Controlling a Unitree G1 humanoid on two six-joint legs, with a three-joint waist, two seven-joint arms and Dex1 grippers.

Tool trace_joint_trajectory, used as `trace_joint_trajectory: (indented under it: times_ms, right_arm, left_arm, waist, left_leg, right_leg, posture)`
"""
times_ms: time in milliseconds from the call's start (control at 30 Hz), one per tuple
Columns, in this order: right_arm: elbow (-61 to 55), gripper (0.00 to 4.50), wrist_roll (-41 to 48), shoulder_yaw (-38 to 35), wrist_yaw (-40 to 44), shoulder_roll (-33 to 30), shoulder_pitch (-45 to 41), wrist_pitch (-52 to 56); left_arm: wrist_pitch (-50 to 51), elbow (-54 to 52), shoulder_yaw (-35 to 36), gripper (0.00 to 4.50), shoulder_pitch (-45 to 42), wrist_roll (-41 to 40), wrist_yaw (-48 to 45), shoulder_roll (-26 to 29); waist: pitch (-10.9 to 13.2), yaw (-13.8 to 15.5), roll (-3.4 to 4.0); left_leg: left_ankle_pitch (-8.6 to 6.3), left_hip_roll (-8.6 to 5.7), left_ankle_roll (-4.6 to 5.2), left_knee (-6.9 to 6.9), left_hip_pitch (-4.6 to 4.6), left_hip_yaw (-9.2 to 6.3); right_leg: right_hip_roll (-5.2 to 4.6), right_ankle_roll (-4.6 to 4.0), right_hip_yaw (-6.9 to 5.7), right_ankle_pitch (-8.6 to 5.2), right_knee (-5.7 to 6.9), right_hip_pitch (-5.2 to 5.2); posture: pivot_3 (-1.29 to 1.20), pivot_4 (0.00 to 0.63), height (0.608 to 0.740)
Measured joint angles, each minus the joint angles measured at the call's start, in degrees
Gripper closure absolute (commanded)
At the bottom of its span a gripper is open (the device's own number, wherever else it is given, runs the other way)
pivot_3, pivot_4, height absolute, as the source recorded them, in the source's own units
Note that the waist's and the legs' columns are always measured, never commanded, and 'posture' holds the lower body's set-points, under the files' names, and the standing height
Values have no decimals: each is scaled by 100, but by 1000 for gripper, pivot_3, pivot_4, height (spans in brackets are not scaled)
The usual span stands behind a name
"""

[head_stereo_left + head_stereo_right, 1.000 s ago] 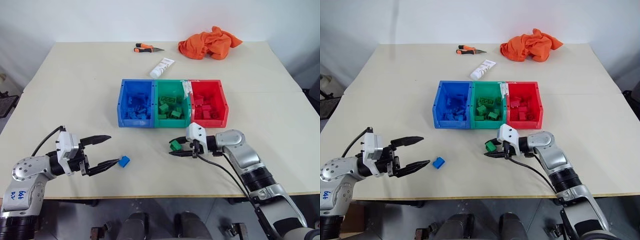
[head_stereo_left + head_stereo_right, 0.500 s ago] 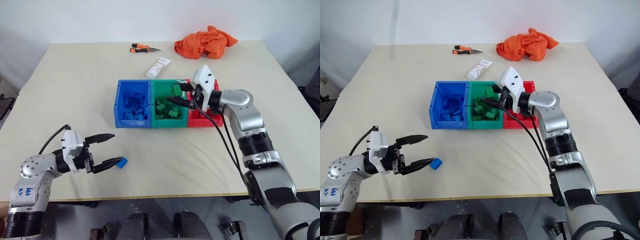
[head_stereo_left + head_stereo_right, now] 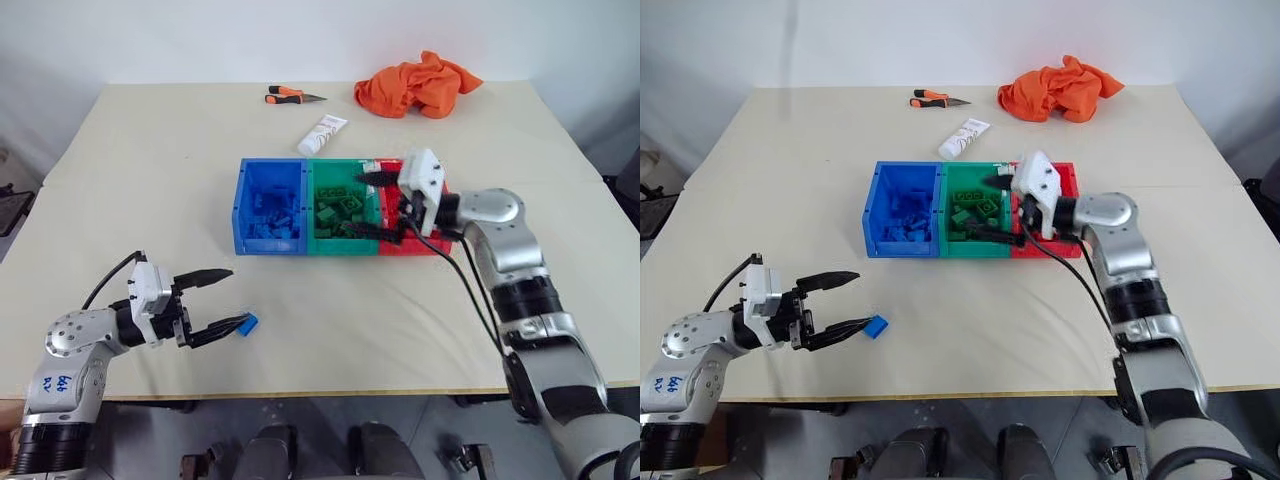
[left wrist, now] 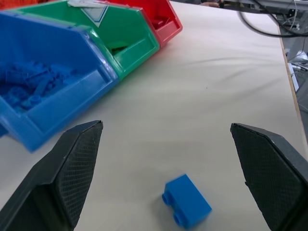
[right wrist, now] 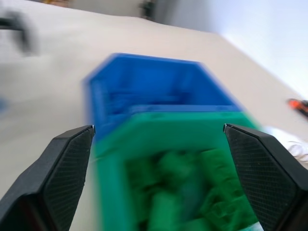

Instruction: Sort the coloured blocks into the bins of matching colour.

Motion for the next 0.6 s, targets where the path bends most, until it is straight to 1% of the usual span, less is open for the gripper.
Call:
trace_joint_trajectory:
  times_ms: [100, 200, 300, 400, 600]
  right_arm:
    - [-752, 33, 484, -177, 665, -758, 804, 399]
    - [-1123, 33, 728, -408, 990, -1258, 1292, 563]
    - [-980, 33, 766, -842, 1271, -2018, 2078, 561]
    - [-775, 33, 740, -1085, 1289, -2280, 2290, 525]
    - [-803, 33, 744, -1166, 1217, -2280, 2301, 566]
  left_arm:
    - [11, -2, 105, 0, 138, -1, 62, 21]
    - [60, -51, 182, 0, 259, -2, 120, 44]
    - [318, -109, 454, 0, 726, 0, 235, 321]
    - [482, -236, 736, 0, 1048, -1, 393, 389]
    - [1005, -851, 1055, 0, 1811, -48, 506, 533]
  waist:
    - [0, 23, 0]
    - [0, -12, 0]
    - [1, -15, 0]
    - [1, -44, 1]
    - [2, -4, 3]
  left_leg:
    - [-3, 0, 5, -1, -1, 0]
    - [-2, 2, 4, -3, 5, 5]
    - [-3, 2, 6, -14, 9, 10]
    - [-3, 6, 6, -9, 13, 22]
    - [-3, 7, 7, -9, 15, 20]
  right_leg:
    - [-1, 0, 1, 0, -14, 6]
    - [0, 0, 6, 0, -30, 6]
    - [0, 0, 10, 0, -38, 8]
    - [0, -2, 17, -1, -37, 9]
    - [-2, -7, 19, -3, -38, 12]
  posture:
    - [0, 150, 740]
    - [0, 150, 740]
    - [0, 150, 740]
    - [0, 150, 740]
    - [0, 150, 740]
